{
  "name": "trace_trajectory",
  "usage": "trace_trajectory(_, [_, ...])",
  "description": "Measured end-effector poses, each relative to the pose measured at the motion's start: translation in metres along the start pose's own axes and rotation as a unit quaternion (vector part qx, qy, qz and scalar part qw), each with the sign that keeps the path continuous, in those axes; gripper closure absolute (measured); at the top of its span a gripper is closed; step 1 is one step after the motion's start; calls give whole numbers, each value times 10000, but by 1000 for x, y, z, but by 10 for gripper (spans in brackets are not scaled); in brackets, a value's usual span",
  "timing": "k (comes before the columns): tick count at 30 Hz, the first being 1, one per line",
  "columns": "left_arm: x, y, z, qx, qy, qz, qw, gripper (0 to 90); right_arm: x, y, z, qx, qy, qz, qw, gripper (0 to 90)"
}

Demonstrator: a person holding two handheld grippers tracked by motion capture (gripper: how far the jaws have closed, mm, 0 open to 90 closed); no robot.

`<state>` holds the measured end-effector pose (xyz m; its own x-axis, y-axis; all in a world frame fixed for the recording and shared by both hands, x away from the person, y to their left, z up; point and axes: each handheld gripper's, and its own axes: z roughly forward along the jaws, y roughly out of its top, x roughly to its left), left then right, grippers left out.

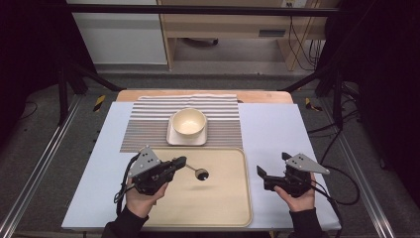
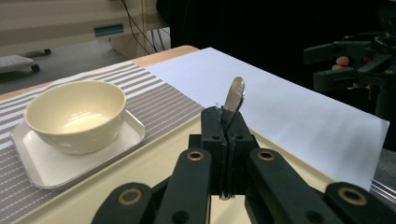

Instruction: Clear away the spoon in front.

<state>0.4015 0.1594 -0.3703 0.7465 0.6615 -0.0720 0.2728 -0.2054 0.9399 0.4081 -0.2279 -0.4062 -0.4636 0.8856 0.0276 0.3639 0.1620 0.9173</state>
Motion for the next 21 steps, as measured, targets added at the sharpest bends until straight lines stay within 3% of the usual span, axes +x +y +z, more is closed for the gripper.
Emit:
trace_trajectory(16, [-19,-19,18,367,-382,-51,9986,887,1,0,1,14,-6,12,10000,42])
trace_trajectory(21, [-20,-23,24,523,-390,-59,9979,885,2,-1,2,36,4,2,10000,42])
